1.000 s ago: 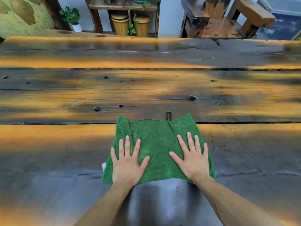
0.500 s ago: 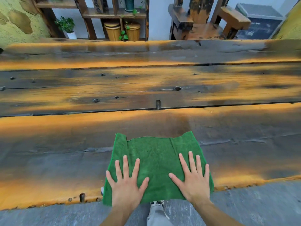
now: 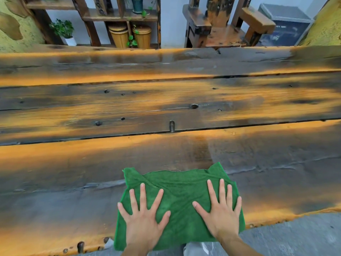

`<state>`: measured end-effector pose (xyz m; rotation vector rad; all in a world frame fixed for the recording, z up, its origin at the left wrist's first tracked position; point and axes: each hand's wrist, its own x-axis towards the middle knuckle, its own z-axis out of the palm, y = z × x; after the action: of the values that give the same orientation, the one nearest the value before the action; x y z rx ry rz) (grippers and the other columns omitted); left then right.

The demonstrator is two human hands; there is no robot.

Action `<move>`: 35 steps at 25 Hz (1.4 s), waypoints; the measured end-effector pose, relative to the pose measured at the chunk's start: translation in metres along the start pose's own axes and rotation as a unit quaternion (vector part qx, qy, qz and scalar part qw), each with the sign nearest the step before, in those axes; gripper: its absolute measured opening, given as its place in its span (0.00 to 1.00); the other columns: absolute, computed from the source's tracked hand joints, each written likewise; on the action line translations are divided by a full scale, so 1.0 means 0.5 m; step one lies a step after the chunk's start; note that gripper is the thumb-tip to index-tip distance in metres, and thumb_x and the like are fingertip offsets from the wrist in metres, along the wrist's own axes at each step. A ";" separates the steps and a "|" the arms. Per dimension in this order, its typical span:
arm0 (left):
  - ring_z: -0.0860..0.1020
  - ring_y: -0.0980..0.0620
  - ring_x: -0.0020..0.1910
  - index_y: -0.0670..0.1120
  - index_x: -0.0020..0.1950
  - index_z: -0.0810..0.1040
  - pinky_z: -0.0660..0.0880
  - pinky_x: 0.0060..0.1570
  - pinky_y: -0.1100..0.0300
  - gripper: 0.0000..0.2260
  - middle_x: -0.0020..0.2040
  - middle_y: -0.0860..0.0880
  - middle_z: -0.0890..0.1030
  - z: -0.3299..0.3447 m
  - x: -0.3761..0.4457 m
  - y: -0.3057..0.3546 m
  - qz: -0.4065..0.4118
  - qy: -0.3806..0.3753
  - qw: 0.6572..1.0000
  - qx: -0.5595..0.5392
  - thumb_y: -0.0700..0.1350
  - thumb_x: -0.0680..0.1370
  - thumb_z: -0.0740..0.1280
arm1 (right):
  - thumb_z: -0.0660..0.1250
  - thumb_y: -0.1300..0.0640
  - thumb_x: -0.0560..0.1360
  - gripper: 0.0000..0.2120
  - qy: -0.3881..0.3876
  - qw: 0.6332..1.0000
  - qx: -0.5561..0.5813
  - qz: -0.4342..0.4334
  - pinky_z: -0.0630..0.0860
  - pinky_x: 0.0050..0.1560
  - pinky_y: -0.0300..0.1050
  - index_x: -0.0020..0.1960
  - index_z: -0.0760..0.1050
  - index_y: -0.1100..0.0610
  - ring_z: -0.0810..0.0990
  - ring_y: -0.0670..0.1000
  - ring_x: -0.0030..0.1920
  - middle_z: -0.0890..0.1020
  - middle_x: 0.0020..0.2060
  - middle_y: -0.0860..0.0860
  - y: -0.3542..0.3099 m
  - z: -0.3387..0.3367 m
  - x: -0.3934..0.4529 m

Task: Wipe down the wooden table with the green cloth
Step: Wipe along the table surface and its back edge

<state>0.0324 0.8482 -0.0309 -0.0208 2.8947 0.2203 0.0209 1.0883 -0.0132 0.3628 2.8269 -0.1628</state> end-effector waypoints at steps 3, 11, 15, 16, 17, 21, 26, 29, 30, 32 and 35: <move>0.60 0.30 0.77 0.64 0.78 0.63 0.55 0.65 0.19 0.30 0.81 0.41 0.60 -0.009 0.064 0.015 0.004 0.008 1.000 0.008 0.73 0.78 0.49 | 0.26 0.17 0.62 0.46 -0.005 1.000 -0.008 0.008 0.34 0.75 0.64 0.76 0.28 0.36 0.30 0.54 0.78 0.31 0.77 0.48 -0.004 -0.009 0.060; 0.60 0.31 0.78 0.65 0.79 0.60 0.55 0.67 0.21 0.29 0.81 0.42 0.60 -0.043 0.267 0.059 -0.001 0.017 1.000 0.013 0.72 0.80 0.47 | 0.32 0.18 0.67 0.43 -0.002 1.000 -0.026 -0.004 0.35 0.76 0.63 0.75 0.26 0.36 0.31 0.55 0.78 0.30 0.78 0.49 -0.017 -0.081 0.280; 0.53 0.33 0.80 0.68 0.80 0.54 0.48 0.70 0.24 0.29 0.83 0.44 0.53 -0.063 0.393 0.090 -0.010 0.020 1.000 0.020 0.72 0.80 0.43 | 0.36 0.18 0.68 0.44 -0.008 1.000 -0.006 -0.010 0.35 0.76 0.63 0.76 0.28 0.37 0.32 0.55 0.79 0.31 0.78 0.49 -0.027 -0.122 0.418; 0.50 0.34 0.81 0.69 0.80 0.50 0.45 0.71 0.25 0.29 0.83 0.45 0.50 -0.070 0.425 0.096 -0.017 0.023 0.999 0.017 0.73 0.79 0.40 | 0.36 0.18 0.68 0.44 -0.010 1.000 -0.006 -0.014 0.35 0.76 0.63 0.76 0.27 0.37 0.31 0.55 0.79 0.30 0.78 0.49 -0.032 -0.131 0.451; 0.47 0.35 0.81 0.69 0.80 0.47 0.43 0.72 0.26 0.29 0.83 0.45 0.47 -0.077 0.462 0.103 -0.023 0.027 0.999 0.014 0.73 0.78 0.38 | 0.35 0.18 0.68 0.44 -0.006 1.000 -0.006 -0.016 0.35 0.76 0.63 0.76 0.27 0.37 0.31 0.55 0.78 0.30 0.78 0.49 -0.036 -0.139 0.488; 0.38 0.37 0.81 0.72 0.76 0.35 0.36 0.71 0.28 0.31 0.82 0.47 0.36 -0.111 0.599 0.130 -0.036 0.022 0.999 0.025 0.73 0.73 0.28 | 0.37 0.19 0.68 0.43 0.000 0.999 -0.004 -0.034 0.34 0.76 0.63 0.77 0.29 0.36 0.32 0.55 0.79 0.30 0.78 0.49 -0.047 -0.177 0.633; 0.34 0.37 0.80 0.72 0.73 0.27 0.38 0.72 0.28 0.29 0.81 0.47 0.30 -0.156 0.756 0.163 -0.070 0.000 0.997 0.033 0.72 0.73 0.29 | 0.37 0.19 0.69 0.43 0.005 0.998 -0.010 -0.055 0.35 0.76 0.64 0.77 0.30 0.37 0.32 0.55 0.79 0.31 0.79 0.51 -0.075 -0.221 0.801; 0.32 0.37 0.79 0.71 0.73 0.27 0.38 0.73 0.28 0.28 0.80 0.48 0.29 -0.176 0.830 0.173 -0.079 0.000 0.996 0.033 0.73 0.74 0.31 | 0.36 0.19 0.69 0.43 0.002 0.997 -0.012 -0.072 0.35 0.76 0.64 0.77 0.29 0.37 0.31 0.56 0.79 0.30 0.78 0.51 -0.090 -0.245 0.885; 0.32 0.38 0.79 0.71 0.73 0.26 0.38 0.73 0.28 0.28 0.80 0.48 0.28 -0.182 0.851 0.175 -0.081 -0.001 0.996 0.031 0.73 0.75 0.32 | 0.36 0.19 0.70 0.43 0.003 0.997 -0.012 -0.076 0.35 0.76 0.64 0.77 0.29 0.37 0.31 0.55 0.79 0.30 0.78 0.50 -0.095 -0.253 0.909; 0.32 0.38 0.79 0.71 0.73 0.27 0.38 0.73 0.28 0.28 0.80 0.48 0.29 -0.193 0.897 0.179 -0.088 -0.002 0.996 0.029 0.72 0.74 0.32 | 0.36 0.19 0.70 0.43 0.012 0.997 -0.011 -0.081 0.35 0.76 0.64 0.78 0.30 0.37 0.32 0.55 0.79 0.31 0.78 0.50 -0.108 -0.265 0.959; 0.33 0.38 0.80 0.71 0.74 0.28 0.38 0.73 0.28 0.29 0.81 0.47 0.30 -0.209 0.968 0.182 -0.091 0.014 0.995 0.029 0.72 0.74 0.31 | 0.36 0.19 0.70 0.42 0.024 0.996 -0.011 -0.084 0.36 0.76 0.64 0.78 0.32 0.37 0.33 0.55 0.79 0.32 0.79 0.50 -0.127 -0.279 1.028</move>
<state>-0.4650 0.9243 -0.0317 -0.2776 2.9029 0.1026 -0.5096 1.1661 -0.0267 0.1253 2.9034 -0.1597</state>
